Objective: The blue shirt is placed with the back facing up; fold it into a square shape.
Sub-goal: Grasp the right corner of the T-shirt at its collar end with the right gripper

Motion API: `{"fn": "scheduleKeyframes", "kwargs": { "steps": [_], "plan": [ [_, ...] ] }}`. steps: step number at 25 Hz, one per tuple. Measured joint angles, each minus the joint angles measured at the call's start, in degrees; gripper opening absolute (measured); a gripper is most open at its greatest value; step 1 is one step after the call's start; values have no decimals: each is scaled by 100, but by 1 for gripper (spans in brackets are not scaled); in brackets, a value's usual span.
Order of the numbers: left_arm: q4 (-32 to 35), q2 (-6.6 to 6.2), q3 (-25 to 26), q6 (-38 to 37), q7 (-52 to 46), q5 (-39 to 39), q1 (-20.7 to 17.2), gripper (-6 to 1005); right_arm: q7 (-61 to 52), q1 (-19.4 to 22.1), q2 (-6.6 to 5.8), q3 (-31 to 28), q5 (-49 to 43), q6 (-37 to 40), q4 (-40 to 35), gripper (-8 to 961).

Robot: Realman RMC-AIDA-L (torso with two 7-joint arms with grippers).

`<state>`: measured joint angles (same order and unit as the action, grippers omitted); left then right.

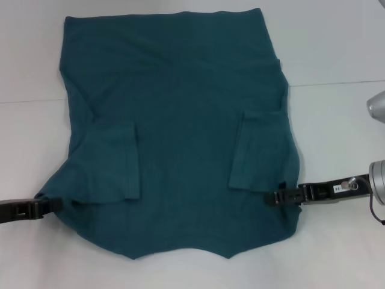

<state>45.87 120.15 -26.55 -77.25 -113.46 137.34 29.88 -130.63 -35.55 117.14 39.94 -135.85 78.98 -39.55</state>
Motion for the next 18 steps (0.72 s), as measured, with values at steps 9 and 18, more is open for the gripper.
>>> {"fn": "scheduleKeyframes", "kwargs": {
  "steps": [9, 18],
  "plan": [
    [-2, 15, 0, 51, 0, -8, -4, 91, -135, 190, -141, -59, -8, 257, -54, 911],
    [-8, 18, -17, 53, 9, -69, -17, 95, -309, 245, -290, -12, -27, 255, -59, 911]
  ]
}}
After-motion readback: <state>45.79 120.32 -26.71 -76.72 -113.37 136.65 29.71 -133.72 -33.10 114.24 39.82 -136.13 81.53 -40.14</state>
